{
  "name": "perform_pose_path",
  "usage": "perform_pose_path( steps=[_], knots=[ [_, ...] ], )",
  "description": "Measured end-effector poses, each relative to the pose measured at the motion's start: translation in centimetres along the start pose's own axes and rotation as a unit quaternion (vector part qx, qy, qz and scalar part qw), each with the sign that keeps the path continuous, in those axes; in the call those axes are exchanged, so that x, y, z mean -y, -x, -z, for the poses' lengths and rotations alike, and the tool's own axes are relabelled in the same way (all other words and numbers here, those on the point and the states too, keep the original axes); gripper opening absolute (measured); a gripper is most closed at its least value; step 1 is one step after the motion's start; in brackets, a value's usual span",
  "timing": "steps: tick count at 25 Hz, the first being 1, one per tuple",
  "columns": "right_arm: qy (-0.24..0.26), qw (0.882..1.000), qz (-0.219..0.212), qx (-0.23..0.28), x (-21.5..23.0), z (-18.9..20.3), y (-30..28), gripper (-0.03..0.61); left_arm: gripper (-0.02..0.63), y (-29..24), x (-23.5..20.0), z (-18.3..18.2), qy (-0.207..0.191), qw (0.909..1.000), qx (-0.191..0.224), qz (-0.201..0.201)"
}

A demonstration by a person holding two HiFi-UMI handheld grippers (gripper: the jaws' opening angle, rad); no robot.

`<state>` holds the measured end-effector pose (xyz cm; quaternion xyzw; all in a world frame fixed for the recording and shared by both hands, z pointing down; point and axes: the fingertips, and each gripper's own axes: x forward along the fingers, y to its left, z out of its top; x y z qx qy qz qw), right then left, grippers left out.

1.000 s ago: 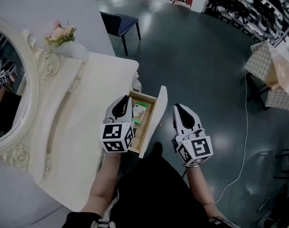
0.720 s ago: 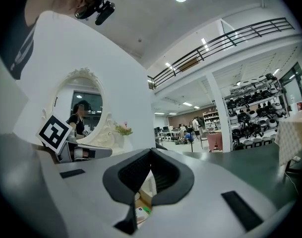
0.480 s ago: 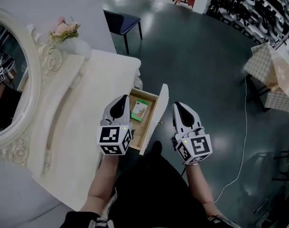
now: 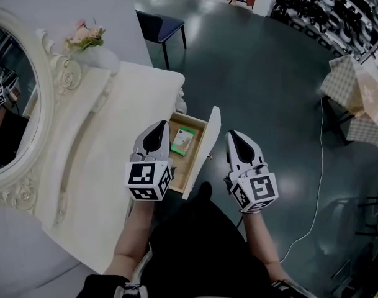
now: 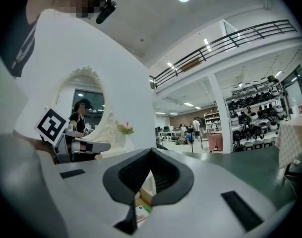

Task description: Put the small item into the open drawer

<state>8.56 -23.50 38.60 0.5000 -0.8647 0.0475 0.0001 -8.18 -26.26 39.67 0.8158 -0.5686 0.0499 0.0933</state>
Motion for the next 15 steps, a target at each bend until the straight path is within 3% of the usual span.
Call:
perform_pose_path(
  steps=[15],
  knots=[
    [-0.001, 1.0, -0.022, -0.005, 0.82, 0.24, -0.76, -0.003, 0.008, -0.45, -0.21, 0.48, 0.002, 0.9998, -0.007, -0.019]
  ],
)
